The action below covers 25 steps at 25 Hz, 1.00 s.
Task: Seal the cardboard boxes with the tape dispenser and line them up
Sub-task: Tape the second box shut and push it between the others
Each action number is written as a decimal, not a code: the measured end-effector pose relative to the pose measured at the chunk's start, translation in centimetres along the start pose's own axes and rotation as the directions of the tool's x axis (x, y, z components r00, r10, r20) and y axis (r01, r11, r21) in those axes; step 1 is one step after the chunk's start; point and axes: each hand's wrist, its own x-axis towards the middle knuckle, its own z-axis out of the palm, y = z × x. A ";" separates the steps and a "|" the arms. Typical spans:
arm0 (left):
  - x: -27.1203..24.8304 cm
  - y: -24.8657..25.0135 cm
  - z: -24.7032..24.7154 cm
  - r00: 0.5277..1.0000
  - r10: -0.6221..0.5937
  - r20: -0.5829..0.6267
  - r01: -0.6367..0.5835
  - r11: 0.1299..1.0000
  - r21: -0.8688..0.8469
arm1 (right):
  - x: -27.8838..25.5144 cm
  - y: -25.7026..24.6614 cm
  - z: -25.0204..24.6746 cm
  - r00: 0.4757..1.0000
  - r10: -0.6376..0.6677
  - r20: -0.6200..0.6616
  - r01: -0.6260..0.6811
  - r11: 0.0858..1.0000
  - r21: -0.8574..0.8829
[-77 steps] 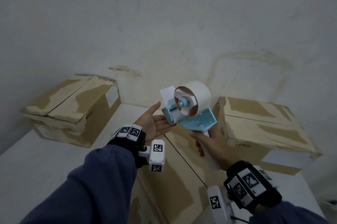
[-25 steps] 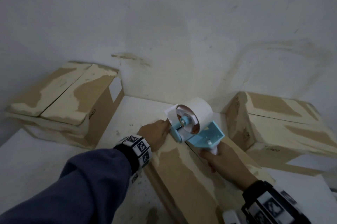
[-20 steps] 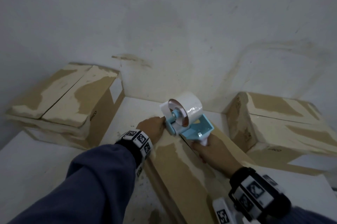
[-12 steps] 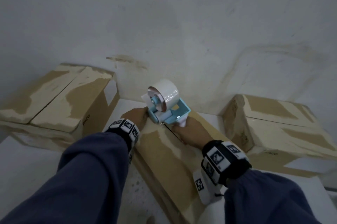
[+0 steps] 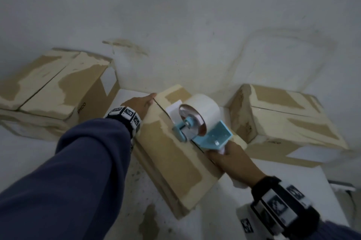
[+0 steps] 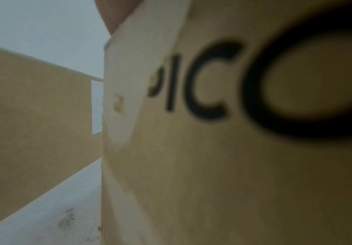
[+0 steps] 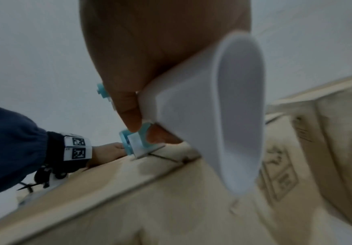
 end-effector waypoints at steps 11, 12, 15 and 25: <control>-8.2 6.7 -0.9 0.978 0.060 -0.199 -0.079 0.992 -0.094 | 1.0 0.3 2.6 0.994 -0.015 -0.106 0.024 0.996 0.081; -9.5 7.3 -0.5 0.987 0.037 -0.157 -0.053 0.994 -0.099 | 2.1 -0.4 3.1 0.994 -0.021 -0.105 0.029 0.997 0.071; -12.2 8.6 2.4 1.000 -0.031 -0.001 0.031 0.994 0.104 | 5.6 -2.3 4.2 0.997 -0.018 -0.081 0.022 0.999 0.043; -12.4 9.2 7.0 0.993 -0.103 -0.051 0.114 0.937 0.330 | 3.6 -2.7 1.9 0.999 -0.037 0.020 0.035 0.997 0.068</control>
